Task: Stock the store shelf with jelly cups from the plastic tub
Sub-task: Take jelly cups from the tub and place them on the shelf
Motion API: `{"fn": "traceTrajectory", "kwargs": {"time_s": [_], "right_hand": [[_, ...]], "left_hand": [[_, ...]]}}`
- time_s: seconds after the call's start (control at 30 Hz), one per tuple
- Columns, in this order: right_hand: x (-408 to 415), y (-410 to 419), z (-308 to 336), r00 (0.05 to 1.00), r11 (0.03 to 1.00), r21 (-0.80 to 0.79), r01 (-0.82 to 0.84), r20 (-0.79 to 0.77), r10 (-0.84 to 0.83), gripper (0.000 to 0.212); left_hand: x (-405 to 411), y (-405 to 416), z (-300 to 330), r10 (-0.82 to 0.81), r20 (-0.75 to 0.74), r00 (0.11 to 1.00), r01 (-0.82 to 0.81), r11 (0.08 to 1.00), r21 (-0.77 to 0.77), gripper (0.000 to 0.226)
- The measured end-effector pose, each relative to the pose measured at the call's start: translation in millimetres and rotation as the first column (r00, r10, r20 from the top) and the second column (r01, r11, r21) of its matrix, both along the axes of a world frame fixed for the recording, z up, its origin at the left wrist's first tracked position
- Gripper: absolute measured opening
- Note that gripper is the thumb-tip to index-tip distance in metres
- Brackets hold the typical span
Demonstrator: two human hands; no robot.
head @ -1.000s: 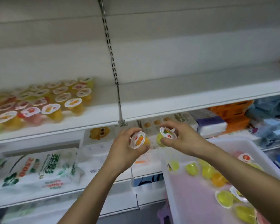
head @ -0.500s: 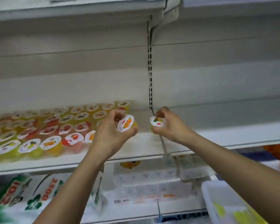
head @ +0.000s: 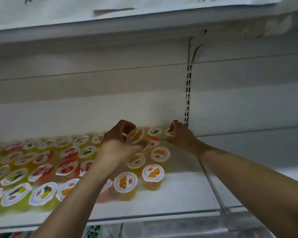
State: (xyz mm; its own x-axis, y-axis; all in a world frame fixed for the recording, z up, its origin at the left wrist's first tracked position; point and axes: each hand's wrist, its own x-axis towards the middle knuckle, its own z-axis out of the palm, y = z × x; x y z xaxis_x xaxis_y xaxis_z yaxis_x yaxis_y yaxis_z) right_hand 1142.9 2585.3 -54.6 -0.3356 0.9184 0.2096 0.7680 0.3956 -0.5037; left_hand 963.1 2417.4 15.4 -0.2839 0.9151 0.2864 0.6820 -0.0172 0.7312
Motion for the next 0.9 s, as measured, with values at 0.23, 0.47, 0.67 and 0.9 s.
{"fn": "traceTrajectory", "kwargs": {"time_s": [0.23, 0.47, 0.67, 0.9], "right_hand": [[-6, 10, 1, 0.995, 1.000, -0.022, -0.003, 0.101, 0.005, 0.059], [35, -36, 14, 0.997, 0.998, 0.065, 0.019, 0.075, -0.024, 0.067], [68, -68, 27, 0.996, 0.998, 0.042, 0.039, 0.080, -0.042, 0.057], [86, -83, 32, 0.998, 0.996, 0.060, 0.068, 0.000, -0.068, 0.051]], "left_hand": [[-2, 39, 7, -0.074, -0.100, 0.992, 0.071, 0.997, -0.035, 0.049], [29, 79, -2, -0.159, -0.326, 0.932, 0.156, 0.987, -0.037, 0.054], [49, 111, -34, -0.110, -0.586, 0.803, 0.102, 0.994, -0.047, 0.065], [64, 116, -44, -0.109, -0.725, 0.680, 0.024, 0.992, -0.126, 0.076]]}}
